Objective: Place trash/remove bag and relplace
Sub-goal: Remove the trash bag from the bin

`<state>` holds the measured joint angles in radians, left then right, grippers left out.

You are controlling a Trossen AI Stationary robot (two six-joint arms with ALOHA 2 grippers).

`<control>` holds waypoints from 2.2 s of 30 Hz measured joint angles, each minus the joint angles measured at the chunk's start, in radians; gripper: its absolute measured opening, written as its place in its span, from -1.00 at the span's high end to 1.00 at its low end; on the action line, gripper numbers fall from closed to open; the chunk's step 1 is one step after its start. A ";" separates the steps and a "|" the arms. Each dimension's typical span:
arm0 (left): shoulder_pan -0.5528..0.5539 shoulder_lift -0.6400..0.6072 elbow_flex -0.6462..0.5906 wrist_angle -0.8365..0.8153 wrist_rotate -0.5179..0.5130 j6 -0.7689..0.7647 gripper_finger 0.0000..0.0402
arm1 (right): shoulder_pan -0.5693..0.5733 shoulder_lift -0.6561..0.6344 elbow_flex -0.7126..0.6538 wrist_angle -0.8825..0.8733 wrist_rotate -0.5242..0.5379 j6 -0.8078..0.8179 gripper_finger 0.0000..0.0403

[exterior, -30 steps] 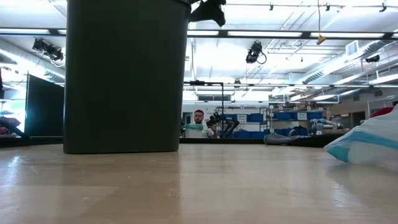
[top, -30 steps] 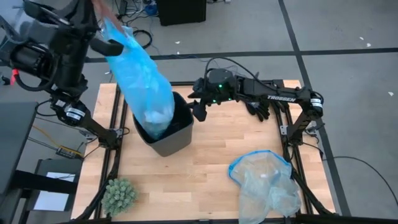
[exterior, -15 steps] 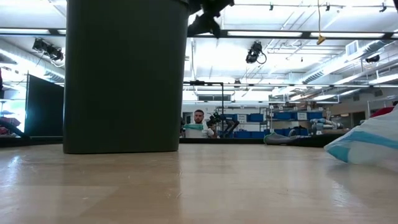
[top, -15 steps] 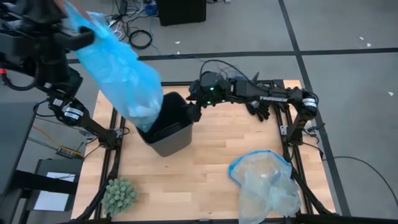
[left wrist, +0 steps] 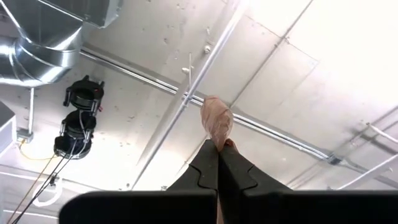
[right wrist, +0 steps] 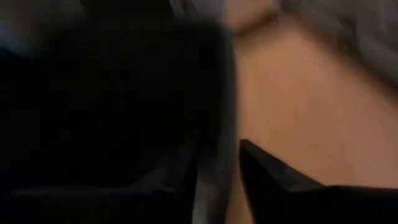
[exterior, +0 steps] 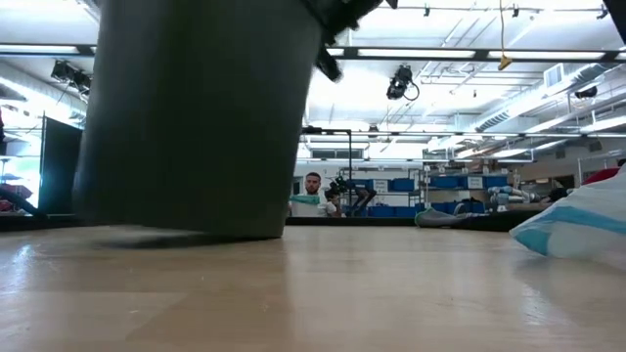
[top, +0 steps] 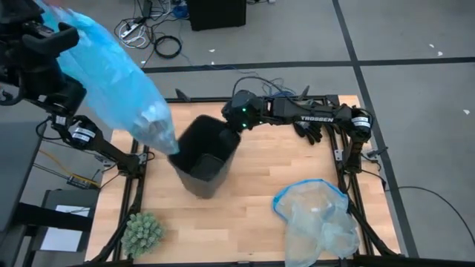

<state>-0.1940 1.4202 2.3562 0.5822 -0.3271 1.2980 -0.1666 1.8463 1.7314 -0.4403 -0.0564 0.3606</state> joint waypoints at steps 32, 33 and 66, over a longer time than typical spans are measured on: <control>0.004 0.034 0.000 -0.248 -0.451 -0.195 1.00 | 0.005 -0.332 0.003 -0.485 0.331 -0.175 0.87; 0.008 0.042 0.000 -0.261 -0.480 -0.199 1.00 | 0.005 -0.335 0.003 -0.489 0.331 -0.179 0.87; 0.089 0.125 0.000 -1.658 -0.449 -1.316 1.00 | 0.054 -0.337 0.004 -0.541 0.258 -0.223 0.88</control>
<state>-0.1053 1.5455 2.3561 -1.0757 -0.7760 -0.0179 -0.1126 1.5093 1.7355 -0.9812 0.2020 0.1373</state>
